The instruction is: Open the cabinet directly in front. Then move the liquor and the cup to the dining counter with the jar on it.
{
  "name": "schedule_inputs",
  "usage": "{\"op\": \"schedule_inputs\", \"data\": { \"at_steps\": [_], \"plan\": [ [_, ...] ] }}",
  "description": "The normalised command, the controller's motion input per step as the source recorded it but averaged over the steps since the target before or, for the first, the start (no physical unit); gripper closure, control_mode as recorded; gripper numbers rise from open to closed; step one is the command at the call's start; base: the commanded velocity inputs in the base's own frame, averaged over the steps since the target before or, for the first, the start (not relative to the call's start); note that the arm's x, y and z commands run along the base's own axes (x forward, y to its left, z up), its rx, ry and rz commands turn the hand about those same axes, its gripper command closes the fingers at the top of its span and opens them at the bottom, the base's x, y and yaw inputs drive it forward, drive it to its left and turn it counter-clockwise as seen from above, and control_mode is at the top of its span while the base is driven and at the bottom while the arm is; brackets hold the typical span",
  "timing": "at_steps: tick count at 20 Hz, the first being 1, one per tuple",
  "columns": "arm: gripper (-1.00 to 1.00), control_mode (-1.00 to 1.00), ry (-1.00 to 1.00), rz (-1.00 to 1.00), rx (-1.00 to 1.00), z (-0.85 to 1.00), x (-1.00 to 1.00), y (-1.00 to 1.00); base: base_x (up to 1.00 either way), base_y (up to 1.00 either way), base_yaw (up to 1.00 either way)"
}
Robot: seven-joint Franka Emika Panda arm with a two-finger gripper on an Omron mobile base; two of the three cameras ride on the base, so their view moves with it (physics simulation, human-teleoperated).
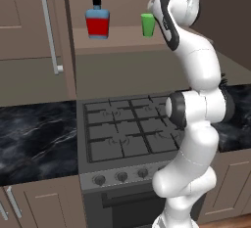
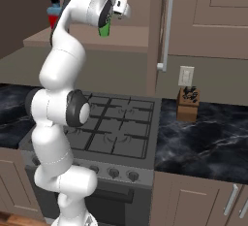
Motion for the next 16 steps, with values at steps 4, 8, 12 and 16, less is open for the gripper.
{"op": "schedule_inputs", "data": {
  "at_steps": [4, 8, 12, 16],
  "plan": [
    [-1.0, -1.0, 0.0, 0.0, 0.0, -0.39, 0.01, 0.0, 0.0, 0.0, 0.0],
    [-1.0, -1.0, 0.0, 0.0, 0.0, -0.44, 0.0, 0.0, 0.0, 0.0, 0.0],
    [-1.0, -1.0, 0.0, 0.0, 0.0, -0.24, 0.01, 0.0, 0.0, 0.0, 0.0],
    [-1.0, -1.0, 0.0, 0.0, 0.01, -0.04, 0.04, 0.0, 0.0, 0.0, 0.0]
  ]
}}
